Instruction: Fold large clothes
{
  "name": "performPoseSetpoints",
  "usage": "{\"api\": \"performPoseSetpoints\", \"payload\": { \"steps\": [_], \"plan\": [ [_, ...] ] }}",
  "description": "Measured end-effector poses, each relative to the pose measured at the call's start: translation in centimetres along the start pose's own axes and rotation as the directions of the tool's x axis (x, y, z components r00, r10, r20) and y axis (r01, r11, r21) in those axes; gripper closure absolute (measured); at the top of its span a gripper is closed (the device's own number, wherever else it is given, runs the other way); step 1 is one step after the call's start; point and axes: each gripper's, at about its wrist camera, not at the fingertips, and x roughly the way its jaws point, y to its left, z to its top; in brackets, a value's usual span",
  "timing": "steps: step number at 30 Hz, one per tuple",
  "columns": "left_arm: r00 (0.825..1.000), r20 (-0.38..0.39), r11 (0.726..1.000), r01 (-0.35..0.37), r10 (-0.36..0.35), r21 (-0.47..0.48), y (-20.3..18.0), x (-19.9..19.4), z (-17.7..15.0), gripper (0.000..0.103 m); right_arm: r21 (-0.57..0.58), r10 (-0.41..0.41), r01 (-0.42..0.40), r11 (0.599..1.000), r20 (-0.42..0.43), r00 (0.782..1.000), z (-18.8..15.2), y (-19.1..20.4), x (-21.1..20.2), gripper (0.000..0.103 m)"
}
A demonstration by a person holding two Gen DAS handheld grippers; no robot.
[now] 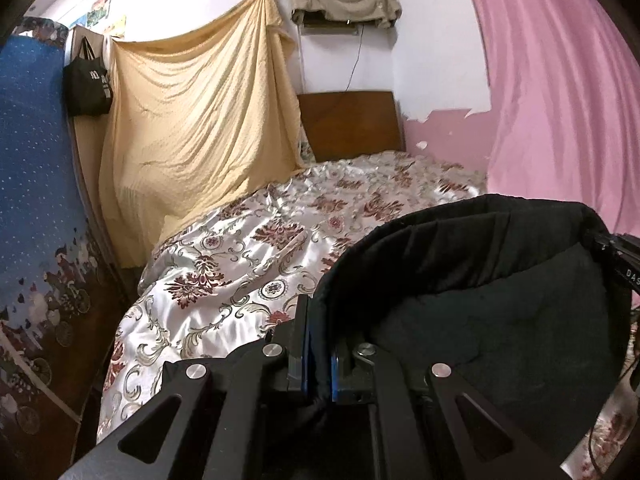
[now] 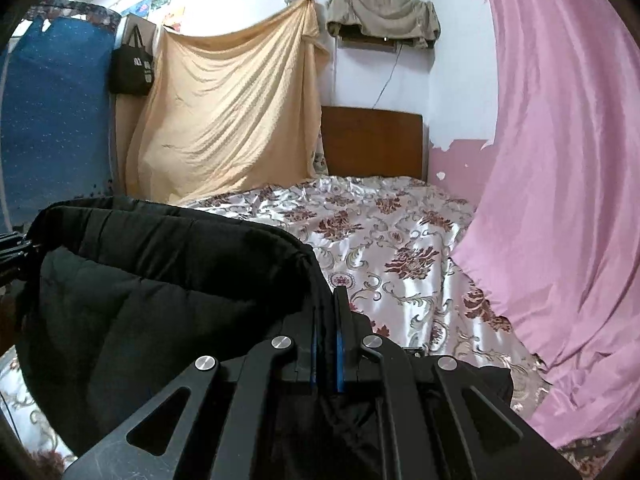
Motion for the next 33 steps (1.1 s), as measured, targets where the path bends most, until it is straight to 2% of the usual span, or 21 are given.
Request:
{"api": "performPoseSetpoints", "payload": {
  "steps": [6,12,19,29,32,33],
  "plan": [
    [0.996,-0.089,1.0,-0.016,0.016,0.005,0.0,5.3,-0.2,0.096,-0.031,-0.01,0.007,1.0,-0.094,0.996,0.7,0.4,6.9,0.097],
    [0.986,-0.166,0.999,-0.023,0.028,0.028,-0.5,9.4,-1.3,0.096,-0.065,-0.024,0.013,0.998,-0.182,0.983,-0.2,0.7,11.3,0.097],
    [0.975,-0.221,1.0,-0.013,0.008,-0.022,0.0,12.5,-2.3,0.095,-0.08,-0.033,0.014,0.997,-0.24,0.97,-1.4,0.8,14.3,0.097],
    [0.971,-0.238,0.996,-0.022,0.001,-0.085,0.2,12.9,-2.7,0.091,-0.052,-0.017,0.003,0.999,-0.268,0.963,-2.2,0.3,15.1,0.095],
    [0.968,-0.251,0.995,-0.035,0.009,-0.096,0.2,13.2,-3.1,0.085,-0.024,0.023,-0.031,0.999,-0.274,0.962,-2.4,-0.2,15.2,0.089],
    [0.966,-0.257,0.994,-0.046,0.02,-0.097,0.2,13.2,-3.2,0.082,-0.015,0.035,-0.041,0.999,-0.274,0.961,-2.4,-0.4,15.2,0.078]
  ]
}}
